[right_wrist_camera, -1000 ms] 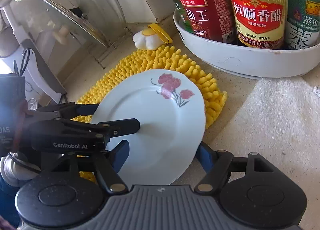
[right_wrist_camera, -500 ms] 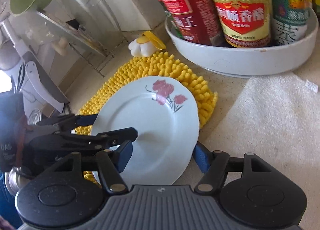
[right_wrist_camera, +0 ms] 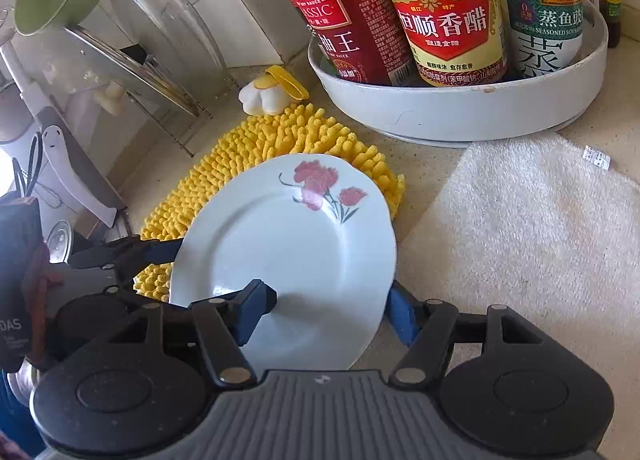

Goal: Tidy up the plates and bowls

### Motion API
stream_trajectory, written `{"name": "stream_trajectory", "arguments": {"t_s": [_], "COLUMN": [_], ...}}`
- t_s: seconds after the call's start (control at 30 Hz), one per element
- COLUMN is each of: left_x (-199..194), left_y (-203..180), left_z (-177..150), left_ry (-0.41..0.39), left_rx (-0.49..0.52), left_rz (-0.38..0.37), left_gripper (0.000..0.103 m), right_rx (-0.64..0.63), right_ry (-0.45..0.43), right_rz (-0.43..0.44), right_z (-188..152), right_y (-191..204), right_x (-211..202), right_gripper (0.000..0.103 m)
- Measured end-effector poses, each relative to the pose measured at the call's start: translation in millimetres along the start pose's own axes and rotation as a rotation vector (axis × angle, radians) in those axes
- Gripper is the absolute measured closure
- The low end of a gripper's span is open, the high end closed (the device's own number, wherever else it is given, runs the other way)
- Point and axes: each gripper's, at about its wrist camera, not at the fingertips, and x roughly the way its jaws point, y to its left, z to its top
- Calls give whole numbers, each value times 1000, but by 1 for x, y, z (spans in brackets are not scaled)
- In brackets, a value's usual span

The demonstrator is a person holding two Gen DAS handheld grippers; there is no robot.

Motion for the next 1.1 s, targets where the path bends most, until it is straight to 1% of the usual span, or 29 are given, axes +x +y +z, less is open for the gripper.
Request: {"name": "stream_trajectory", "arguments": {"t_s": [0.1, 0.13, 0.27, 0.37, 0.43, 0.53, 0.63, 0.7, 0.77, 0.9, 0.97, 1.0, 1.07, 1.1], "left_x": [-2, -3, -7, -9, -10, -12, -12, -12, -11, -11, -11, -10, -7, -7], "left_y": [1, 2, 3, 1, 0, 1, 2, 0, 1, 3, 3, 3, 0, -2], "left_z": [-2, -2, -3, -3, -2, -1, -1, -2, -4, -5, -7, -8, -9, -9], "left_ry": [-11, -15, -24, -27, -28, -32, -30, -32, -35, -44, -53, -58, -71, -71], "left_rx": [-10, -24, -29, -34, -38, -52, -58, -40, -30, -16, 5, 13, 25, 15], "left_rz": [0, 5, 11, 22, 16, 8, -1, -3, -8, -22, -28, -34, -40, -34], "left_gripper": [3, 6, 9, 12, 13, 18, 20, 20, 19, 19, 16, 14, 7, 7], "right_rx": [-16, -15, -58, -47, -50, 6, 28, 50, 61, 117, 163, 179, 175, 170], "right_ry": [34, 36, 33, 34, 29, 33, 30, 35, 27, 16, 14, 15, 15, 16], "right_rz": [12, 14, -28, -41, -52, -30, -20, -3, 11, 60, 80, 92, 95, 95], "right_z": [4, 4, 3, 4, 3, 2, 0, -2, -3, -5, -5, -6, -8, -8], "right_y": [-1, -1, 9, 9, 11, 2, 0, -5, -10, -22, -28, -31, -28, -27], "right_x": [0, 1, 1, 0, -2, -4, -8, -9, -11, -14, -16, -17, -18, -18], "right_gripper": [34, 34, 34, 35, 35, 34, 35, 35, 40, 43, 48, 49, 49, 49]}}
